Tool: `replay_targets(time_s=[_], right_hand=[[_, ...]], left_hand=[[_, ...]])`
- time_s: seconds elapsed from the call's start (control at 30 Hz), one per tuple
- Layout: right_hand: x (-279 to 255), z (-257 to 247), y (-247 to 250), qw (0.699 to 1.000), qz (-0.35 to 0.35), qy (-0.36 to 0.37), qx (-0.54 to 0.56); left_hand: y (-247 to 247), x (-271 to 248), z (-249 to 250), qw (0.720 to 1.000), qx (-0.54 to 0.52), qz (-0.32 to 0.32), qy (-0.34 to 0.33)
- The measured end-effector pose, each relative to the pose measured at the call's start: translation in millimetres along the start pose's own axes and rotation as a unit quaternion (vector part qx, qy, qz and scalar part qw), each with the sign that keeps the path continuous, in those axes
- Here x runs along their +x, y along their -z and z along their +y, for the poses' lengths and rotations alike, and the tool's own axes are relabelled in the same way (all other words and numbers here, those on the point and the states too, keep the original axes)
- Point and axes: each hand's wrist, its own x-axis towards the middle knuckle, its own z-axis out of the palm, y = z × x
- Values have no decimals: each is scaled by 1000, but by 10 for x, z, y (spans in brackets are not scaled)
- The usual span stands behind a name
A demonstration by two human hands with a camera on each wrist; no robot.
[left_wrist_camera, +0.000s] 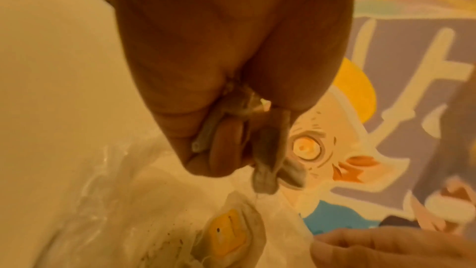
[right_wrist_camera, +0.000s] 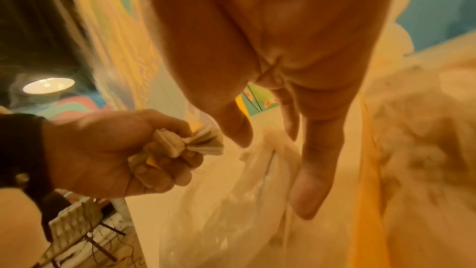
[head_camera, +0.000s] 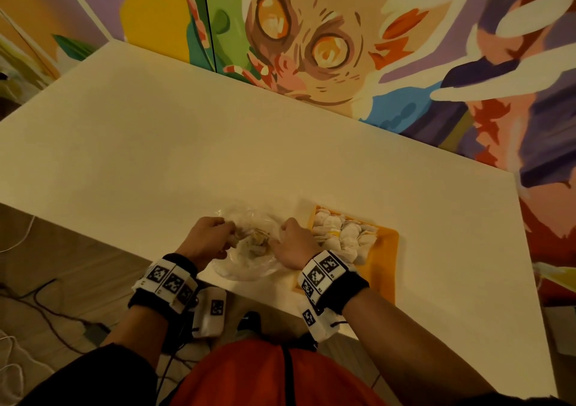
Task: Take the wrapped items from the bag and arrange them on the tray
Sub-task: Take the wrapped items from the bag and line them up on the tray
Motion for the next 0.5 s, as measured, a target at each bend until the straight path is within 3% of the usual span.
replay_targets(time_s=[0.17,0.33,0.5], right_hand=[[-181,-112,159,983,125,110,74],[-205,-271,93,941,22,83,328],[-182,-257,-53,946,132,123,268]], left_hand=[[-30,-70,81,986,-165,-10,11],[-208,-112,144,978,-201,-62,5],[-425,-200,186,949,-295,-114,16]])
